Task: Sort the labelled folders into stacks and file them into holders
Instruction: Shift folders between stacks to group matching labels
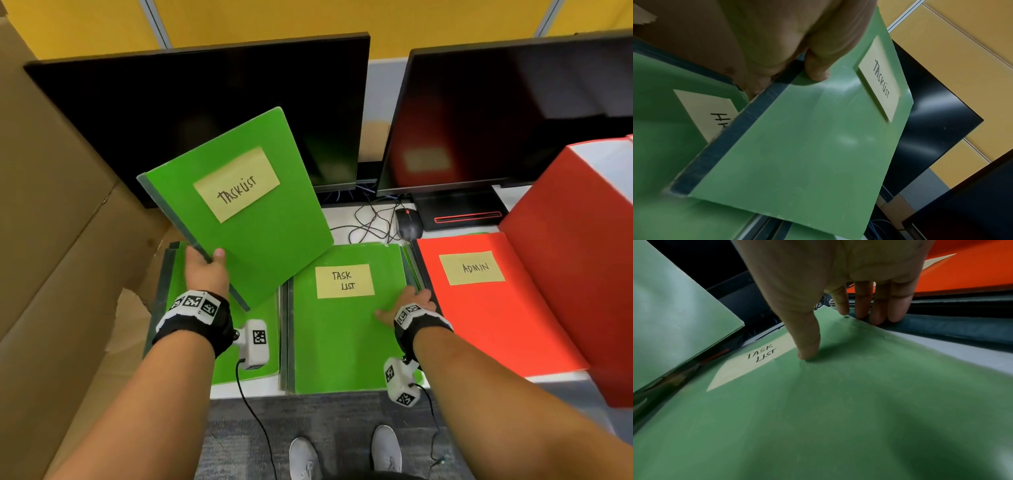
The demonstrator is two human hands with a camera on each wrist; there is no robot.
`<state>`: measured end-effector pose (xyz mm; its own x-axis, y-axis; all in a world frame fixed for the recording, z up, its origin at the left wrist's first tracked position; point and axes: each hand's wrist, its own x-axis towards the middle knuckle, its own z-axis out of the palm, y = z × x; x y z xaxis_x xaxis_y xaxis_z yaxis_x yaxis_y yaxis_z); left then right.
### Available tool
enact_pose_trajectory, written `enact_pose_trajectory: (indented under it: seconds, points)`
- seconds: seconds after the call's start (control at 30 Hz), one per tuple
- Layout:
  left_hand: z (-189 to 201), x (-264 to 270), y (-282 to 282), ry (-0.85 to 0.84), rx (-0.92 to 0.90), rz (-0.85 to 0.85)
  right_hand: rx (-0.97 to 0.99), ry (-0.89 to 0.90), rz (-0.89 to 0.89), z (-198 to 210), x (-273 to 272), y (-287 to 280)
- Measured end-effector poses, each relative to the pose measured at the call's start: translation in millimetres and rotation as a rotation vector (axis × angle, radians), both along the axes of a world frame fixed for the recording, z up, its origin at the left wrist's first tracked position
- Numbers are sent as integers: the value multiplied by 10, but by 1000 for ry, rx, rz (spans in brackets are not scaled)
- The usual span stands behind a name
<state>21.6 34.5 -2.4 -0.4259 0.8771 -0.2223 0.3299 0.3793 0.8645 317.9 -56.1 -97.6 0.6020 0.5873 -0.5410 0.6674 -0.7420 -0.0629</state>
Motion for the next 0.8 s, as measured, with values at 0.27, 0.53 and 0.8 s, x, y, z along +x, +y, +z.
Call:
enact_pose_trajectory:
  seconds: [0.27,0.53,0.8]
  points:
    - [-18,-4,91,-41,13,31,-12,-5,-71,-86,-45,79]
    - [-63,-12,113,-24,-16,20,0,-21,-96,-99,30,121]
    - [-113,-36,187,-18,-60,12,-11,1,-59,-118,-71,221]
